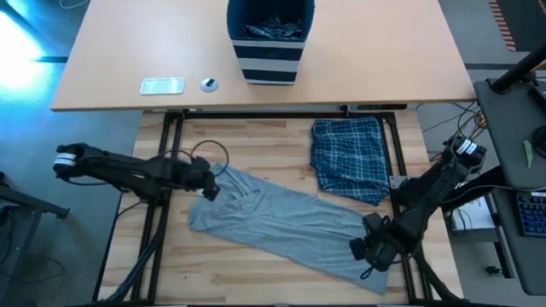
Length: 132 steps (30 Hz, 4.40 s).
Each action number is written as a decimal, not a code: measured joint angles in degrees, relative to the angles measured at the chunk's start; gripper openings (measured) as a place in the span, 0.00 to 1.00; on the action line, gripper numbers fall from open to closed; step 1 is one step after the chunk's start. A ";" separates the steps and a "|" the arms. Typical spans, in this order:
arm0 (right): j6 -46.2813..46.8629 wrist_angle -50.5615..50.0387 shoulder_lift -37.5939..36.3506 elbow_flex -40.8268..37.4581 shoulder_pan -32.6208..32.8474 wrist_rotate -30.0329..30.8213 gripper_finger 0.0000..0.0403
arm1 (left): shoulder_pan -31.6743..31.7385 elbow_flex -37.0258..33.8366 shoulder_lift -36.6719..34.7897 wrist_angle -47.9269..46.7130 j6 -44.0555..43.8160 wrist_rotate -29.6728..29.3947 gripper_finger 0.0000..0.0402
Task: Fold Laundry from Bin
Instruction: Fold the gray shirt
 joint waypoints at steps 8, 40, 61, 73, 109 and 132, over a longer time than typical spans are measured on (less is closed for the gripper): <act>-13.88 3.36 2.21 3.83 -4.53 14.07 0.30 | -1.63 3.12 -4.61 -9.52 -11.21 12.74 0.61; -137.05 19.92 56.30 74.83 -61.49 -17.68 0.66 | -28.50 3.84 5.45 -9.88 -49.95 22.08 0.61; -122.86 42.40 77.57 84.72 -63.82 -11.14 0.58 | -28.48 -8.85 5.43 2.51 -61.85 14.89 0.44; -126.23 44.51 80.00 84.79 -63.67 -14.79 0.40 | -28.52 -9.79 5.85 2.59 -64.33 10.92 0.40; -127.17 30.16 67.30 84.68 -72.47 -13.59 0.03 | -18.82 1.12 3.29 -8.84 -57.63 -3.63 0.00; -136.38 20.92 62.41 83.95 -76.22 -18.97 0.03 | 1.84 14.28 13.99 -13.23 -35.30 -6.92 0.00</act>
